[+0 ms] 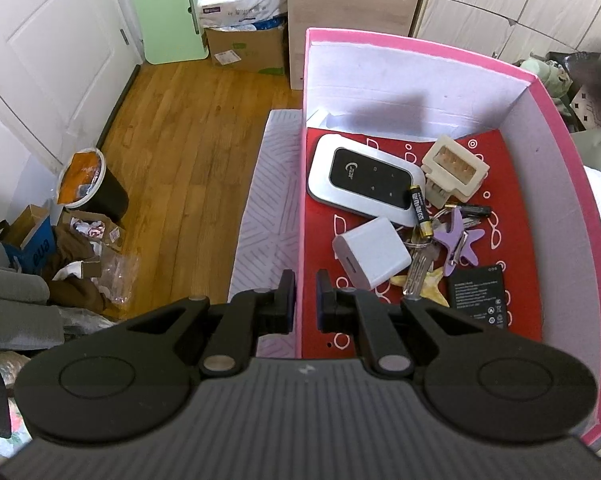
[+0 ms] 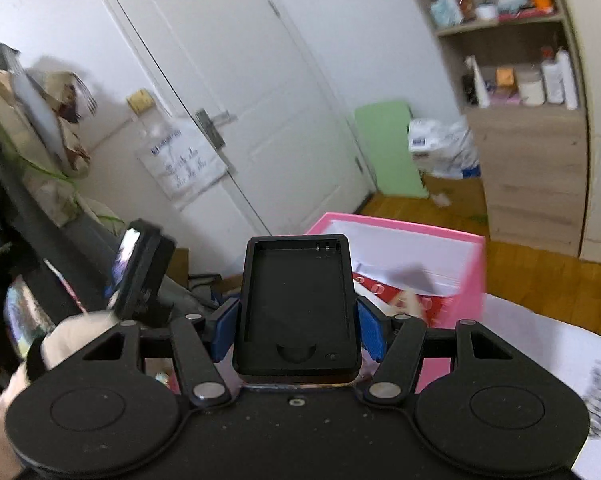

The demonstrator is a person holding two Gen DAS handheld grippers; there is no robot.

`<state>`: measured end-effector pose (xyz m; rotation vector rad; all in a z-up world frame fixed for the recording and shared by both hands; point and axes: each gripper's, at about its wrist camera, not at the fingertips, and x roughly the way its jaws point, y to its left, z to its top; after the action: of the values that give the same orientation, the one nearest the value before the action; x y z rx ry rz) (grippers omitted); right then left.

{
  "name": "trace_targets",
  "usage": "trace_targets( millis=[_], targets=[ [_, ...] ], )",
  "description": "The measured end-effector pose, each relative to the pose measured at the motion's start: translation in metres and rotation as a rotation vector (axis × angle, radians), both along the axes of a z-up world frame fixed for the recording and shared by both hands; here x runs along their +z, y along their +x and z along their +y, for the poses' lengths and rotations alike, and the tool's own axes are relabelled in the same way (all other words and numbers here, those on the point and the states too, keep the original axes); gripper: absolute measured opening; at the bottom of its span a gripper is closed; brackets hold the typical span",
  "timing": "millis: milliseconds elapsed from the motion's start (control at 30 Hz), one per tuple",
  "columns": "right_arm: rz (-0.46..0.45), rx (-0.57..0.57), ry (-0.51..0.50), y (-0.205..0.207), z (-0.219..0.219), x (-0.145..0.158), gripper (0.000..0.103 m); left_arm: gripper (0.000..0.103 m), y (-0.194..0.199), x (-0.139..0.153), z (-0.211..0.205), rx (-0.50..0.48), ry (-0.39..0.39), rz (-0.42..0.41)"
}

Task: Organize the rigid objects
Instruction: 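Carry the black cradle into the box and open the right tool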

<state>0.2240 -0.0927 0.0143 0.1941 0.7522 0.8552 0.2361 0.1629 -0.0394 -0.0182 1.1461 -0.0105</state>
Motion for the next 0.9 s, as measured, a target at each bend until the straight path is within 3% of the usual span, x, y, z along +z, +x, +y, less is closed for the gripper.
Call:
trace_targets(
  millis=[133, 267, 333, 500, 767, 900],
  targets=[
    [0.065, -0.038, -0.106, 0.044, 0.058, -0.019, 0.067, 0.007, -0.002, 0.000, 0.001, -0.002, -0.008, -0.014],
    [0.243, -0.051, -0.159, 0.085, 0.084, -0.049, 0.067, 0.007, -0.004, -0.001, 0.000, -0.017, 0.002, -0.025],
    [0.291, -0.047, -0.173, 0.092, 0.094, -0.059, 0.067, 0.008, -0.004, -0.001, 0.000, -0.016, -0.001, -0.025],
    [0.283, -0.084, -0.267, 0.097, 0.122, -0.081, 0.067, 0.010, -0.004, -0.001, 0.002, -0.021, -0.016, -0.027],
    [0.249, -0.124, -0.331, 0.099, 0.137, -0.091, 0.067, 0.010, -0.004, -0.002, 0.001, -0.022, -0.013, -0.028],
    [0.282, -0.106, -0.330, 0.104, 0.137, -0.100, 0.068, 0.010, -0.003, -0.001, 0.002, -0.030, -0.017, -0.022]
  ],
)
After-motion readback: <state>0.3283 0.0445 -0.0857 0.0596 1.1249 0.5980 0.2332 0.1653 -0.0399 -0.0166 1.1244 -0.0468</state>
